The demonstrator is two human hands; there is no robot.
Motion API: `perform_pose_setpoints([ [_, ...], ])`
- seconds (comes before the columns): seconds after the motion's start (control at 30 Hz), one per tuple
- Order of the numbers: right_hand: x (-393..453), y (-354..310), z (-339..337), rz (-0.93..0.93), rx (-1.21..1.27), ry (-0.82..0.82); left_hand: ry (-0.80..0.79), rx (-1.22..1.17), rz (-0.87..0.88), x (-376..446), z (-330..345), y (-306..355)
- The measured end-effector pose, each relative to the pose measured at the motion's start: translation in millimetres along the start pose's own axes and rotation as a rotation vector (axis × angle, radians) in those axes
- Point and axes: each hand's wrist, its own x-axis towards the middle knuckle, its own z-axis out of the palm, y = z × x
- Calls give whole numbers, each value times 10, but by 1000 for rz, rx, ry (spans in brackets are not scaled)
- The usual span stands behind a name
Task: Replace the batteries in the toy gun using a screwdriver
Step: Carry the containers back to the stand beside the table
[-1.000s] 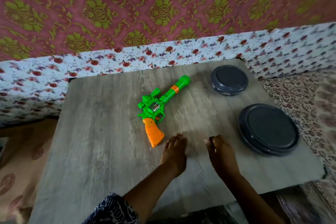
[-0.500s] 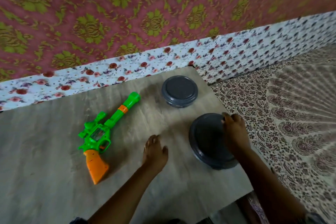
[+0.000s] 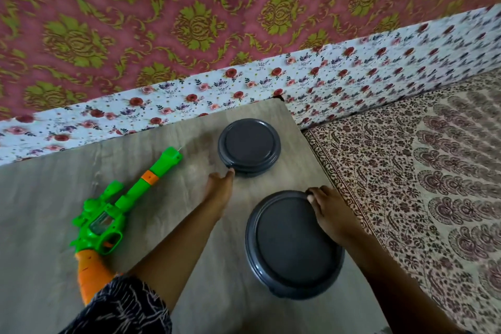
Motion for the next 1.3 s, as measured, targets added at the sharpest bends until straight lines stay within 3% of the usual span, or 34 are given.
perform_pose_setpoints([
  [0.13, -12, 10, 58, 47, 89, 12, 45, -185, -31, 77, 130, 216],
  [0.3, -2, -1, 72, 42, 124, 20, -62, -274, -85, 182, 197, 225],
  [0.57, -98, -97, 157, 111, 236, 115, -30, -506, 30, -7, -97, 60],
  [0.77, -373, -543, 181, 126, 256, 188, 34, -730, 125, -503, -932, -191],
  [1.07, -973, -1724, 652, 71, 240, 269, 70, -798, 199, -1115, -2600, -1170],
  [1.3, -1120, -2526, 935, 10, 300, 289, 206, -841, 203, -1411, -3482, -1861],
])
